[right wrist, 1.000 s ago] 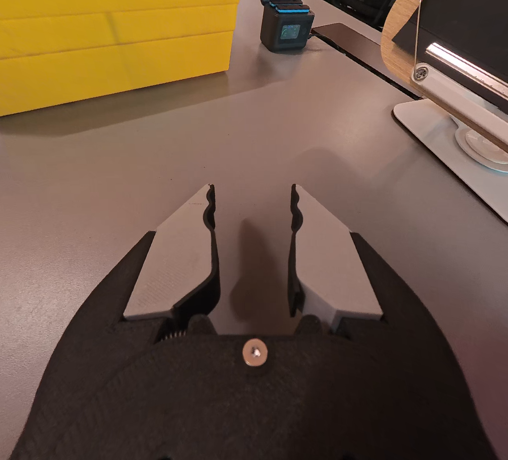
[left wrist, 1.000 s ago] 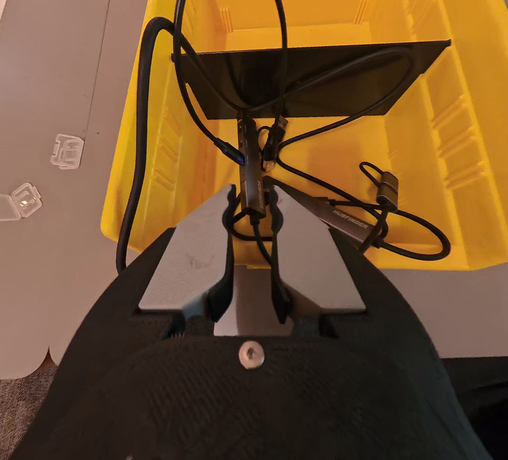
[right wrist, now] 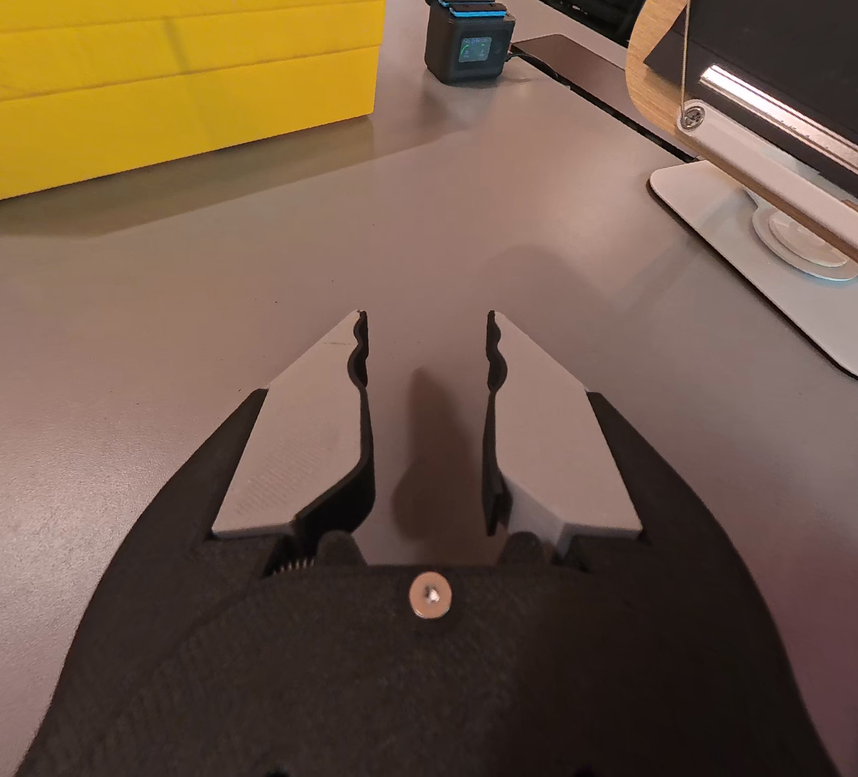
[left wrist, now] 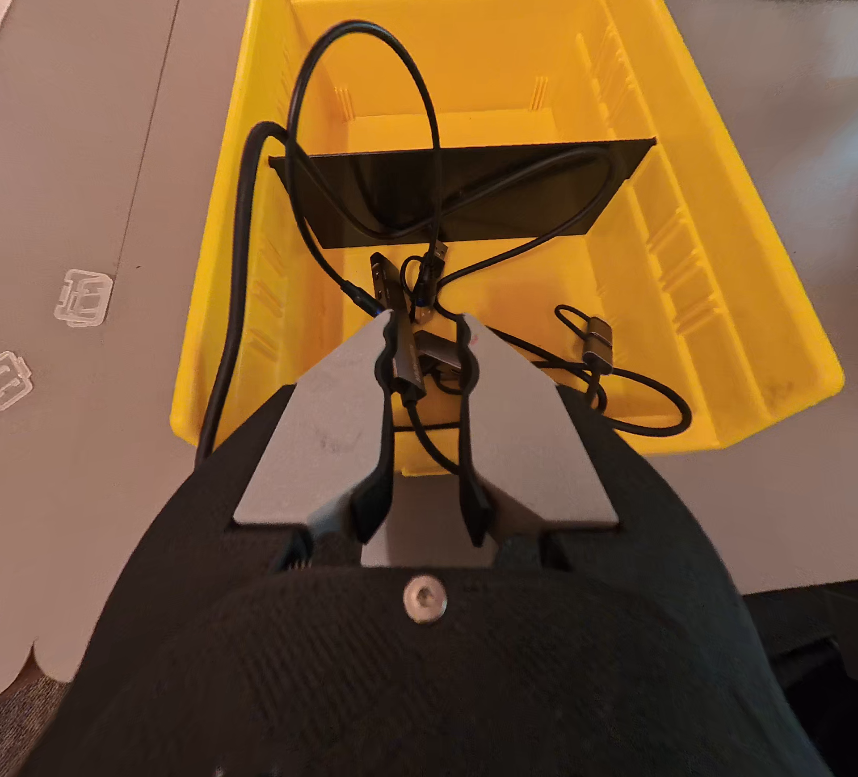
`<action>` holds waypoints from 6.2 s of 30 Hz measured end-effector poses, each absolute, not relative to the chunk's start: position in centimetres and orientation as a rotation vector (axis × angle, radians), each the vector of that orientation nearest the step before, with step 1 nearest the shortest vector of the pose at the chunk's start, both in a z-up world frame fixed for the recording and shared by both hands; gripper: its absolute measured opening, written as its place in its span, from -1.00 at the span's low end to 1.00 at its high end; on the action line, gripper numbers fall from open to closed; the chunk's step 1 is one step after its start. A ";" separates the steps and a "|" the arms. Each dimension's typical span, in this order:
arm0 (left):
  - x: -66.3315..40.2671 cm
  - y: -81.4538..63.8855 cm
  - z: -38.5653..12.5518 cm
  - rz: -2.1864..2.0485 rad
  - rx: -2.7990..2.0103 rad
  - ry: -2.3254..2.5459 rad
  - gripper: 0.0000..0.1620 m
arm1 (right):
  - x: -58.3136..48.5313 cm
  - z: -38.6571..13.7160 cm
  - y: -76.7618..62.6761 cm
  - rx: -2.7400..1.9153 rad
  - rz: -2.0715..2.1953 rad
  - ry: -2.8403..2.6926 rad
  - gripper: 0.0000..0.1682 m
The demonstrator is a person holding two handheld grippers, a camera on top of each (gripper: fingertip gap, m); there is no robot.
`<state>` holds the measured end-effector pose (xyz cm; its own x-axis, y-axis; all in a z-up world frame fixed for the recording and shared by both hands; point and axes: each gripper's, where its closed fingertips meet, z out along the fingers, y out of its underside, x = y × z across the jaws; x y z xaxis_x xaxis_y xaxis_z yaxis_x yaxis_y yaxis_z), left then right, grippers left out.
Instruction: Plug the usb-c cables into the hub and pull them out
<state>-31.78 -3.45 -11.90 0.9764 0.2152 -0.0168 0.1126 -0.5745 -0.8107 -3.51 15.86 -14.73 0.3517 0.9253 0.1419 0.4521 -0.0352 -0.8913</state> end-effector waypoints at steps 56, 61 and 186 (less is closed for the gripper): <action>-32.9 -3.4 -11.7 0.267 -2.200 -0.340 -0.49 | -3.6 -14.8 15.8 -1.645 0.603 -1.262 -0.46; -32.9 -3.3 -11.4 0.281 -2.182 -0.335 -0.53 | -3.6 -14.8 15.8 -1.645 0.605 -1.261 -0.46; -4.9 16.1 -4.8 0.159 -1.777 0.525 -0.92 | 1.7 -6.7 19.5 -1.553 0.866 -0.750 -0.43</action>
<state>-4.93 16.05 -4.81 0.8881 -0.2649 -0.3758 -0.4288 -0.1823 -0.8848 1.70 19.46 -6.69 0.5240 0.8426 -0.1243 0.0027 -0.1476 -0.9890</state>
